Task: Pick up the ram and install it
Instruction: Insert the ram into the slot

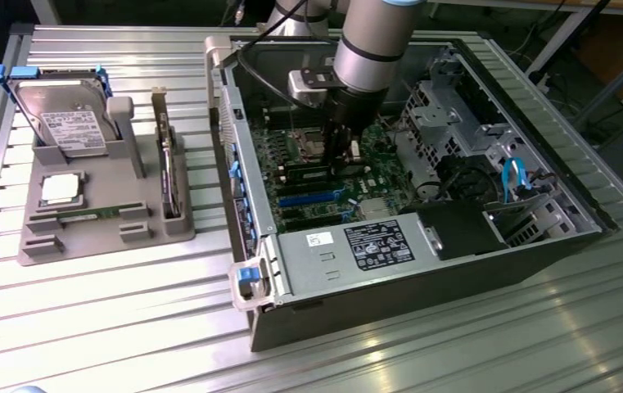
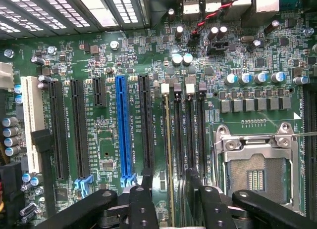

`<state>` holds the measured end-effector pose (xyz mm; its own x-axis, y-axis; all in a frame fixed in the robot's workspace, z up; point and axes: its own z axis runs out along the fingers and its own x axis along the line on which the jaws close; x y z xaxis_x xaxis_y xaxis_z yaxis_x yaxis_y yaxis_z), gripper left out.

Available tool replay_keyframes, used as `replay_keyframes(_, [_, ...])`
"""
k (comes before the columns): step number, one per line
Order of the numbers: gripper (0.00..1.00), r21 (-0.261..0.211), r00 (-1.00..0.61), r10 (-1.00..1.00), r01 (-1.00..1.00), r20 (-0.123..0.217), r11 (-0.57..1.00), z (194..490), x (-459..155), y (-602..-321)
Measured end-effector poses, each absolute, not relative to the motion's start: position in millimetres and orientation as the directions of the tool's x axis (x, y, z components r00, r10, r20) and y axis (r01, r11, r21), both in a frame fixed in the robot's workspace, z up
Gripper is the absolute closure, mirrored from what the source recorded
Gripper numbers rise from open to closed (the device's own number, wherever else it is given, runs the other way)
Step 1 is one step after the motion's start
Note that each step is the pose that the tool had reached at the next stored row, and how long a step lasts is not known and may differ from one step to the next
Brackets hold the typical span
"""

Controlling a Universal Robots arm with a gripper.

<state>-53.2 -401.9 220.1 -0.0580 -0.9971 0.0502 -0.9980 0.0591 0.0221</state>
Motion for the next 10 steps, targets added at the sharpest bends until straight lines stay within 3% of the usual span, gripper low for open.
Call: replay_keyframes(10, [0.60,0.022,-0.058,-0.997,-0.998,0.050,0.059,262.2,-53.1,-401.9])
